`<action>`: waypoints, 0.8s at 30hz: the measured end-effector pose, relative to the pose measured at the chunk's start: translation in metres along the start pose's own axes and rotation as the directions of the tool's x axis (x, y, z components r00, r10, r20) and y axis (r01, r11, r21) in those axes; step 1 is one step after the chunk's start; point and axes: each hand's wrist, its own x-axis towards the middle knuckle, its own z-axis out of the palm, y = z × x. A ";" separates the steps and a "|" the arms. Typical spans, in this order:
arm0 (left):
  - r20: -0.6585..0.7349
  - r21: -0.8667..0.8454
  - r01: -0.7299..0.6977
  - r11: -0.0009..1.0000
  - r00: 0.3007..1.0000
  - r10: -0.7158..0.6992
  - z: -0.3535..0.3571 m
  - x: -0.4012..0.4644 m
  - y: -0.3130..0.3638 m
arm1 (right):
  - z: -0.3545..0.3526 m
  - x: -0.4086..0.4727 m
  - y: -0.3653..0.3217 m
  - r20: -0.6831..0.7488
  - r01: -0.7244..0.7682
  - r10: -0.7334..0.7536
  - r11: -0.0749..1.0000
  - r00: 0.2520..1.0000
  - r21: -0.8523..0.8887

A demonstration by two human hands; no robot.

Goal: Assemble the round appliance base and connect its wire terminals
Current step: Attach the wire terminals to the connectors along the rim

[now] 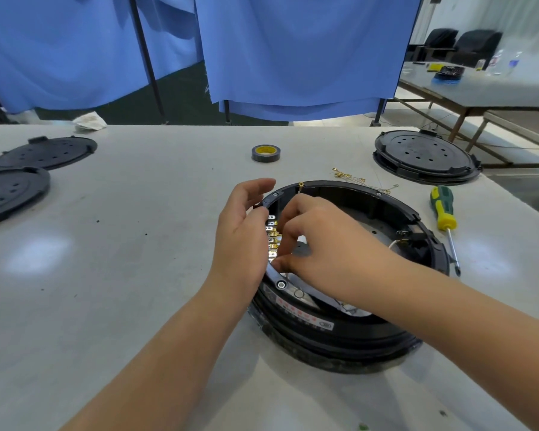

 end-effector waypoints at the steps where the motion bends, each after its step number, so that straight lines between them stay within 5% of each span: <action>1: -0.006 0.003 -0.004 1.000 1.000 0.004 0.001 0.000 0.000 | 0.000 0.000 -0.001 -0.001 0.007 -0.007 1.000 1.000 -0.016; 16: 0.002 0.091 -0.042 0.995 0.999 0.042 0.003 -0.004 -0.001 | 0.006 -0.002 -0.001 -0.028 0.041 -0.042 0.999 0.999 -0.005; 24: 0.025 0.085 0.100 0.991 0.994 -0.103 -0.004 0.006 0.000 | -0.001 -0.004 0.010 -0.009 0.020 -0.019 0.998 1.000 0.060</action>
